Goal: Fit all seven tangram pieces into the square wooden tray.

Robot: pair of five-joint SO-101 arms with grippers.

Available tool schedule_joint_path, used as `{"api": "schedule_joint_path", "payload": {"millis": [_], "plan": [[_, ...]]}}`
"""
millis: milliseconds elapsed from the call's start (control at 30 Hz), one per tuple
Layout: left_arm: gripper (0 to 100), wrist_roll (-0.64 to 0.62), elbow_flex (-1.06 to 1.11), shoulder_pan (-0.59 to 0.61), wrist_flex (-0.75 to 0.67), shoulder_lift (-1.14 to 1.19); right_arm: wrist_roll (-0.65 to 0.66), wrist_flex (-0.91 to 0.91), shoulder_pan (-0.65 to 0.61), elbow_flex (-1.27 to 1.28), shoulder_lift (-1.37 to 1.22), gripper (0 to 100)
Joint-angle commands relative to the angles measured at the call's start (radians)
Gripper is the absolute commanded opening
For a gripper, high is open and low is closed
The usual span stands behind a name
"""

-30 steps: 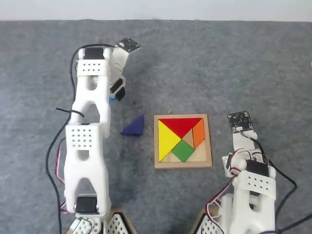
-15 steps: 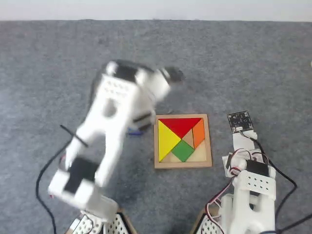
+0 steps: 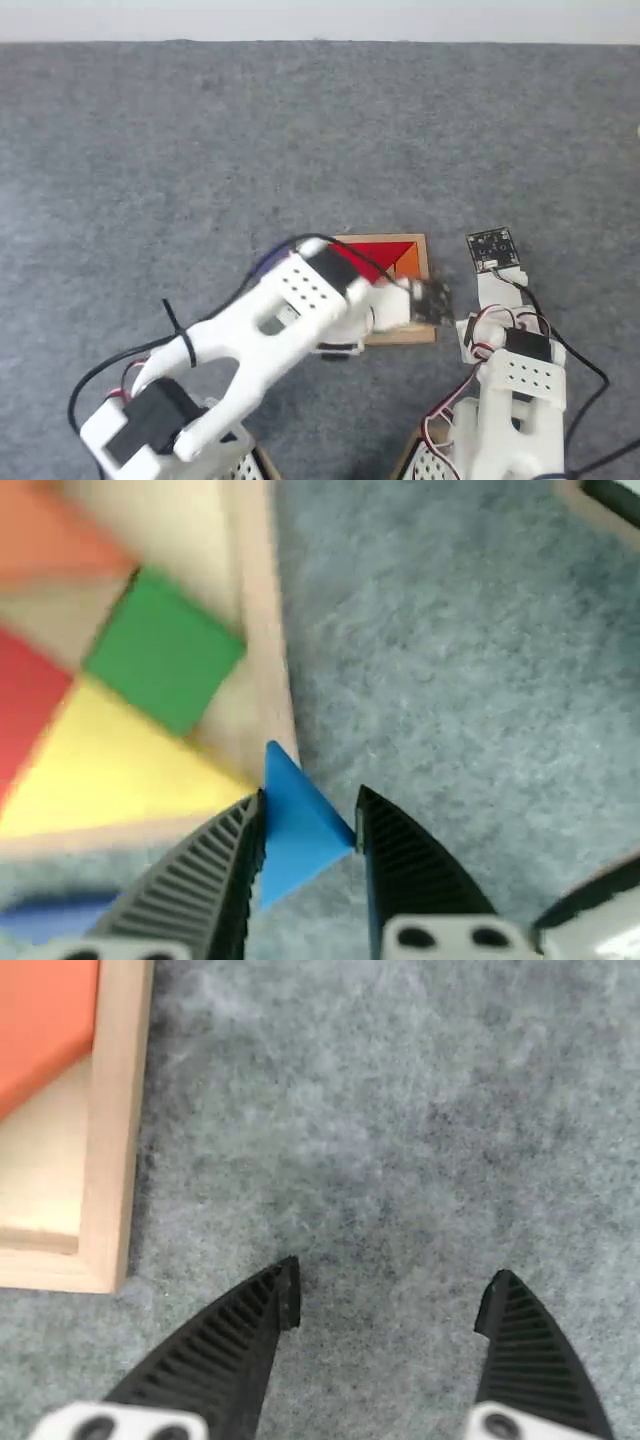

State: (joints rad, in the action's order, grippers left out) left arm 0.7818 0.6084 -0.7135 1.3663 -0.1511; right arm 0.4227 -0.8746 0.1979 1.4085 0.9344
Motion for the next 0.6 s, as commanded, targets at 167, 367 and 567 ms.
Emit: {"api": "schedule_joint_path", "payload": {"millis": [167,367,567], "plan": [[10,-0.046,-0.005,-0.021,-0.106,-0.025,0.017,0.015,-0.012,-0.002,0.019,29.6],[10,-0.473,-0.087,-0.011,-0.11,-0.023,0.017,0.015,-0.012,-0.002,0.019,29.6],[11,-0.941,-0.099,0.0,-0.117,-0.023,0.017,0.015,-0.012,-0.002,0.018,29.6]]}}
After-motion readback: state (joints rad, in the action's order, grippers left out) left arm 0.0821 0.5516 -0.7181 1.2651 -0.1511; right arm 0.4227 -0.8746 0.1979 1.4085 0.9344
